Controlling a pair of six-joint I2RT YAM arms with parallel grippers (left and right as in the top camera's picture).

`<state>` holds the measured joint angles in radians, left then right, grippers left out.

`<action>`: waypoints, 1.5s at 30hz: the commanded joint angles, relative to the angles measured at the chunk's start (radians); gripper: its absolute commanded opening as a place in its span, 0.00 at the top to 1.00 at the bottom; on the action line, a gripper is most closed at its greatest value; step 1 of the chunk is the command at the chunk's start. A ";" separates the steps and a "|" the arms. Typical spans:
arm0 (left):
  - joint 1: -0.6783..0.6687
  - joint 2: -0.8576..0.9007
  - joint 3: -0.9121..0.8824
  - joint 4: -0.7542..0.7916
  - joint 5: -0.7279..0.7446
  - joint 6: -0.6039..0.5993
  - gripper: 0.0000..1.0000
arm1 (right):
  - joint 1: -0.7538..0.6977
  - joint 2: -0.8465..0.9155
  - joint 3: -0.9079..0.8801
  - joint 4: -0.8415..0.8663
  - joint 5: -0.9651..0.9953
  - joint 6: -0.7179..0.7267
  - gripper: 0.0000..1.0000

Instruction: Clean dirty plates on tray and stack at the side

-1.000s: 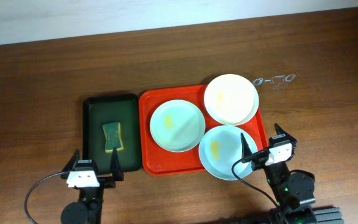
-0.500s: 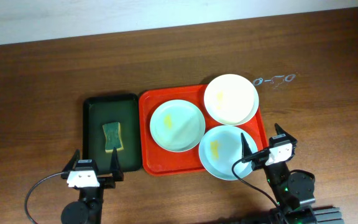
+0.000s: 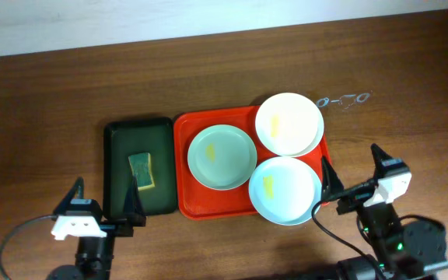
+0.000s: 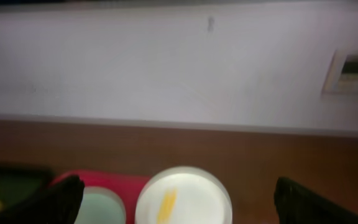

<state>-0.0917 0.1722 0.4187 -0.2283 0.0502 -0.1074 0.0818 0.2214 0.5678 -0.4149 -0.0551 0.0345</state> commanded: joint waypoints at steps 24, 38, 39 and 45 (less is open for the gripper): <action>-0.004 1.312 1.126 -1.011 0.084 -0.011 0.93 | 0.013 1.180 0.644 -0.556 -0.380 0.161 0.53; -0.006 1.445 1.124 -1.026 0.084 -0.011 0.57 | 0.232 1.483 0.644 -0.377 -0.105 0.335 0.75; -0.006 1.445 1.123 -1.026 0.084 -0.011 0.56 | 0.235 1.503 0.644 -0.365 -0.102 0.343 0.78; -0.006 1.445 1.123 -1.022 0.084 -0.011 0.56 | 0.246 1.606 0.642 -0.325 -0.128 0.428 0.78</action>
<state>-0.0925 1.6123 1.5299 -1.2518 0.1314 -0.1207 0.3168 1.7996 1.1988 -0.7521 -0.1802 0.4095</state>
